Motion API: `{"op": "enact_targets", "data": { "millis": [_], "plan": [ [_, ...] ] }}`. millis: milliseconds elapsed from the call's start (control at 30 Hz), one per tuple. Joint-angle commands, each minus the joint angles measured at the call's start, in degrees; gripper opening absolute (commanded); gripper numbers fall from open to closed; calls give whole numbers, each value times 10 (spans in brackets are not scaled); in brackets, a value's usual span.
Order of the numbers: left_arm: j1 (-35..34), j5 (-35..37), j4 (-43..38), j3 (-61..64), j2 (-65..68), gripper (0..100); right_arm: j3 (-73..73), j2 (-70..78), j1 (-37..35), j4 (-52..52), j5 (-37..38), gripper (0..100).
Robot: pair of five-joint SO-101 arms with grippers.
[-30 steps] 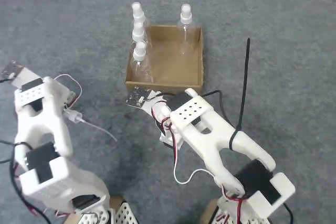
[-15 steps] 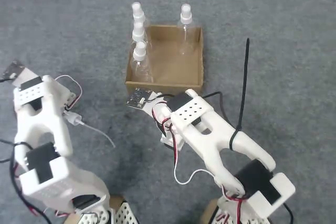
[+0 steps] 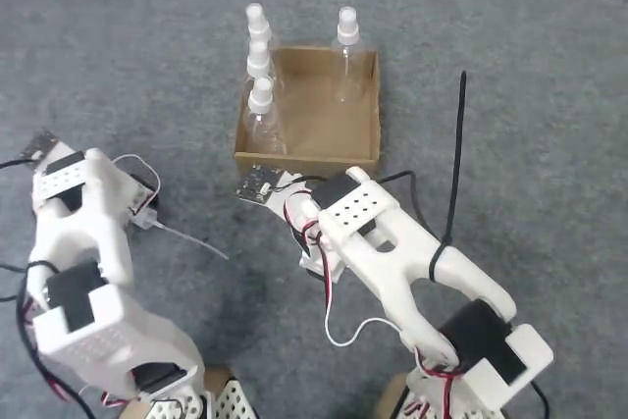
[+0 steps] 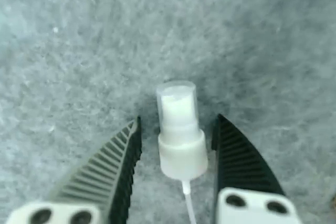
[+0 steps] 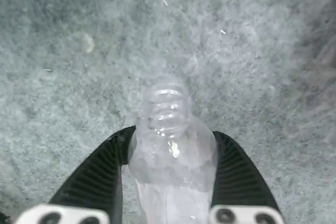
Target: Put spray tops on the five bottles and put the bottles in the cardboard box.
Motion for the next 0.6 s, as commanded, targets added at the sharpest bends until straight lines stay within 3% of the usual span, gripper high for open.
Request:
{"op": "enact_targets", "data": {
  "millis": [0, 233, 567],
  "plan": [
    [1, -5, 15, -48, 34, 190, -4, -36, 5, -5, -4, 80],
    [0, -6, 65, -117, 88, 7, -4, -37, 4, -5, -4, 80],
    [0, -6, 87, -119, 25, 12, -6, -43, 4, -1, -4, 80]
  ]
}}
